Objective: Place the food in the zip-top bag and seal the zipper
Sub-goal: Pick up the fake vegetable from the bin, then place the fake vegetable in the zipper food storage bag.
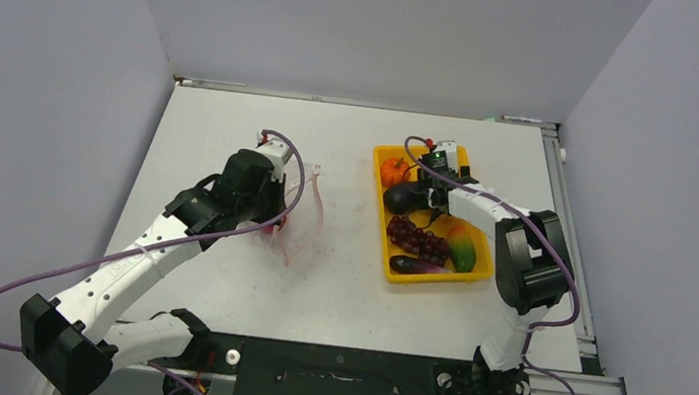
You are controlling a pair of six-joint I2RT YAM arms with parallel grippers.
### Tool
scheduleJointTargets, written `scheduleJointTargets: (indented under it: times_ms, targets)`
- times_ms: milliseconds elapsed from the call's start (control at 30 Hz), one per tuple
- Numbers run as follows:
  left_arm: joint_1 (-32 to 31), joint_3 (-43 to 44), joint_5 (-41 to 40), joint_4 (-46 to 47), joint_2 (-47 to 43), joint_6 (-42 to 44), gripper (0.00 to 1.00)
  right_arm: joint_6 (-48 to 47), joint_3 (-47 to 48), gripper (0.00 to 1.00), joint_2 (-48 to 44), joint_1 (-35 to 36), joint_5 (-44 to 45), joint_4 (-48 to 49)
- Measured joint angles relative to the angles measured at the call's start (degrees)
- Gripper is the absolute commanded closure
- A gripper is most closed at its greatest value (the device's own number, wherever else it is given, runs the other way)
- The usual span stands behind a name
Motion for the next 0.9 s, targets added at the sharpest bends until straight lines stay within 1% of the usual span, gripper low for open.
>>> scheduleJointTargets:
  times_ms: [100, 267, 467, 667, 767, 900]
  targets:
    - [0.0, 0.0, 0.0, 0.0, 0.0, 0.0, 1.0, 0.3, -0.1, 0.61, -0.2, 0.0, -0.2, 0.1]
    - [0.0, 0.0, 0.0, 0.0, 0.0, 0.0, 1.0, 0.7, -0.7, 0.66, -2.1, 0.1, -0.6, -0.1]
    - [0.0, 0.0, 0.0, 0.0, 0.0, 0.0, 1.0, 1.4, -1.0, 0.67, -7.2, 1.0, -0.6, -0.5]
    - [0.0, 0.0, 0.0, 0.0, 0.0, 0.0, 1.0, 1.7, -1.2, 0.67, -12.6, 4.0, -1.1, -1.3]
    - [0.0, 0.0, 0.0, 0.0, 0.0, 0.0, 1.0, 1.8, -1.2, 0.67, -15.3, 5.9, -2.6, -1.6]
    - [0.0, 0.0, 0.0, 0.0, 0.0, 0.0, 1.0, 1.9, -1.2, 0.67, -18.9, 8.5, -6.8, -1.8]
